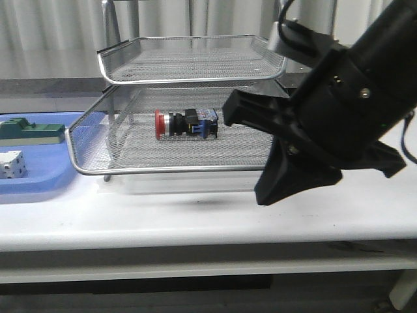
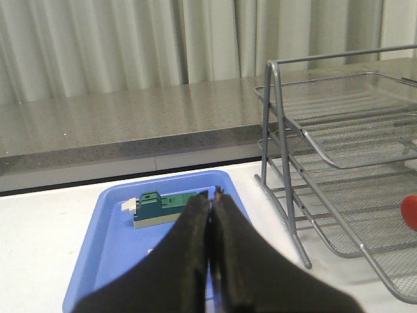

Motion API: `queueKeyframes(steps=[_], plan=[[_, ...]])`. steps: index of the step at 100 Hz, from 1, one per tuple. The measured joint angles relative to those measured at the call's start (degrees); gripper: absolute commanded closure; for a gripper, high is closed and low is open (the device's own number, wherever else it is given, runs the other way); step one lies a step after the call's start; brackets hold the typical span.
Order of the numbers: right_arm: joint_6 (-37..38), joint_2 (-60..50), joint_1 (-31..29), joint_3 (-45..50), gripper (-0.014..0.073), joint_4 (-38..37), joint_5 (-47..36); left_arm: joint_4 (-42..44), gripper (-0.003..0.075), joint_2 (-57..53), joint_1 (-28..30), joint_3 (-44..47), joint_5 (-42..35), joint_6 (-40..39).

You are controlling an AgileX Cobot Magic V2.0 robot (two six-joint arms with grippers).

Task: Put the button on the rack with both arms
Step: 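Reach the right gripper to the front edge of the middle tray, then push the middle tray back into the rack with the right gripper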

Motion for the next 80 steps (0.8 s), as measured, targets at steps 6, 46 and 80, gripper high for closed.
queueKeyframes(steps=[6, 46, 80], plan=[[0.00, 1.98, 0.88, -1.62, 0.0661, 0.00, -0.54, 0.00, 0.0741, 0.00, 0.00, 0.00, 0.00, 0.00], [0.00, 11.73, 3.47, -8.99, 0.0661, 0.17, -2.43, 0.00, 0.0741, 0.00, 0.00, 0.00, 0.00, 0.00], [0.00, 16.33, 3.47, -15.39, 0.0661, -2.24, -5.59, 0.00, 0.0741, 0.00, 0.00, 0.00, 0.00, 0.00]])
